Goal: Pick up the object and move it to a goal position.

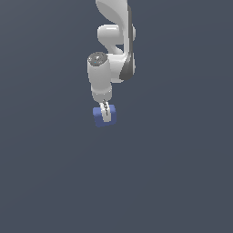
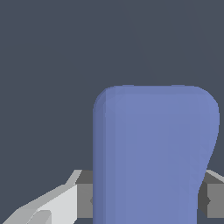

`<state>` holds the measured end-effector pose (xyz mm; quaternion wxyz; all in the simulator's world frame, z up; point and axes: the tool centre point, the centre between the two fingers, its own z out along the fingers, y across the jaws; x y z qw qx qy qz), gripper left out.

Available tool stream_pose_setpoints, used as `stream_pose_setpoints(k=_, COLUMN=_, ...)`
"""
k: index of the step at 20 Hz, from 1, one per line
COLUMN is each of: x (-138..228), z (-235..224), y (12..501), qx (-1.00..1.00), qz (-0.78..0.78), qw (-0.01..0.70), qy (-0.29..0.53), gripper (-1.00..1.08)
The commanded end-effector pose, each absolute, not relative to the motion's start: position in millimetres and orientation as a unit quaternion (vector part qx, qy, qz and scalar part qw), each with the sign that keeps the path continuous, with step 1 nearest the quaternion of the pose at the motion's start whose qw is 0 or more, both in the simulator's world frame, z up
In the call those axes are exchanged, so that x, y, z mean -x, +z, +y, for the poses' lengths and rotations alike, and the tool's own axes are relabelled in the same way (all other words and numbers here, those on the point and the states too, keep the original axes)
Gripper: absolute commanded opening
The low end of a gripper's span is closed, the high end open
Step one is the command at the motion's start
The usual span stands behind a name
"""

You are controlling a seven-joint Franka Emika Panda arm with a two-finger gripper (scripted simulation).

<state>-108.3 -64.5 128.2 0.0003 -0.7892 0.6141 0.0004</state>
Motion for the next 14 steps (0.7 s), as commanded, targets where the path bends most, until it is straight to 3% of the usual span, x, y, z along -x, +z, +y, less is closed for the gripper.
stream_pose_setpoints(k=1, x=111.9, z=-80.1, y=143.9, qx=0.789, qz=0.615, qw=0.001, qy=0.0, gripper=-1.0)
stream_pose_setpoints(k=14, x=130.1, z=-166.3, y=228.0, qx=0.789, qz=0.615, qw=0.0, qy=0.0, gripper=-1.0)
